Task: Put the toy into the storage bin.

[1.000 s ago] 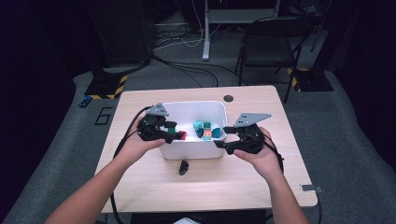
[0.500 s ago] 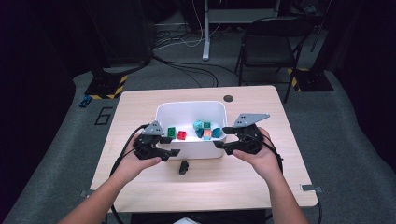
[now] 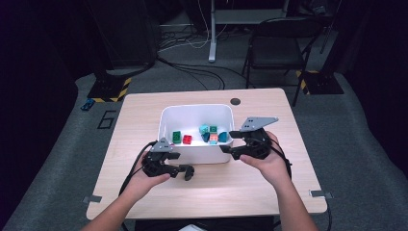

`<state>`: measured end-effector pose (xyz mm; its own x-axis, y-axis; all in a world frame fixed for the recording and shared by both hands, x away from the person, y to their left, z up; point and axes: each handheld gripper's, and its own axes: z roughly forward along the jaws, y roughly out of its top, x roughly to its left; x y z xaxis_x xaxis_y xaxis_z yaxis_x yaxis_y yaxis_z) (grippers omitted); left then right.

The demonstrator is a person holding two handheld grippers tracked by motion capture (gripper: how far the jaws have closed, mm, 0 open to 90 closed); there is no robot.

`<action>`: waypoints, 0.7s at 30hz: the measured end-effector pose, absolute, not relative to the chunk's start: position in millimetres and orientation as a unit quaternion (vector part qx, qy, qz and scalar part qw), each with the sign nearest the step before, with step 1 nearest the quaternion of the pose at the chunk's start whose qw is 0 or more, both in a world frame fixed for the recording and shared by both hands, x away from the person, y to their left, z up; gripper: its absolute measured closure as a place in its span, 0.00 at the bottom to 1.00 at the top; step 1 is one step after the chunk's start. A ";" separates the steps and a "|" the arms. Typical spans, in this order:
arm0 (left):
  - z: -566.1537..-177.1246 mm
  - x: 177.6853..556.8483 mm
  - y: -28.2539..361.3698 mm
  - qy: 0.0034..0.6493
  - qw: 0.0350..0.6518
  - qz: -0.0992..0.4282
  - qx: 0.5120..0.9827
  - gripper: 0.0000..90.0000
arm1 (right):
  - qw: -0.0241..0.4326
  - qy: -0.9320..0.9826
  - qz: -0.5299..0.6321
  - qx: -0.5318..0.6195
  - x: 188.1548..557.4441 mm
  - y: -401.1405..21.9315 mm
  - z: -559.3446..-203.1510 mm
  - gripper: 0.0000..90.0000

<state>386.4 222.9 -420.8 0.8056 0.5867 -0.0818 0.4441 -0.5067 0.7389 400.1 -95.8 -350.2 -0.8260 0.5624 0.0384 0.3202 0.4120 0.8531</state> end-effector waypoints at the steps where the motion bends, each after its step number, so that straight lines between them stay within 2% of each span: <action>1: -424.3 386.2 222.9 0.300 0.395 0.087 0.864 0.45 | 0.128 0.830 0.472 0.266 400.0 -95.8 -350.2 0.41; 11: -460.5 388.8 218.6 0.320 0.376 0.085 0.865 0.45 | 0.127 0.831 0.472 0.264 399.8 -94.5 -350.6 0.41; 21: -486.1 394.5 210.6 0.329 0.367 0.061 0.868 0.45 | 0.127 0.831 0.472 0.264 399.9 -94.5 -350.7 0.41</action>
<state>394.5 210.6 -486.1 0.7766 0.6155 -0.1342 0.5254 -0.5153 0.6771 399.9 -94.5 -350.7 -0.8283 0.5589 0.0391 0.3199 0.4144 0.8520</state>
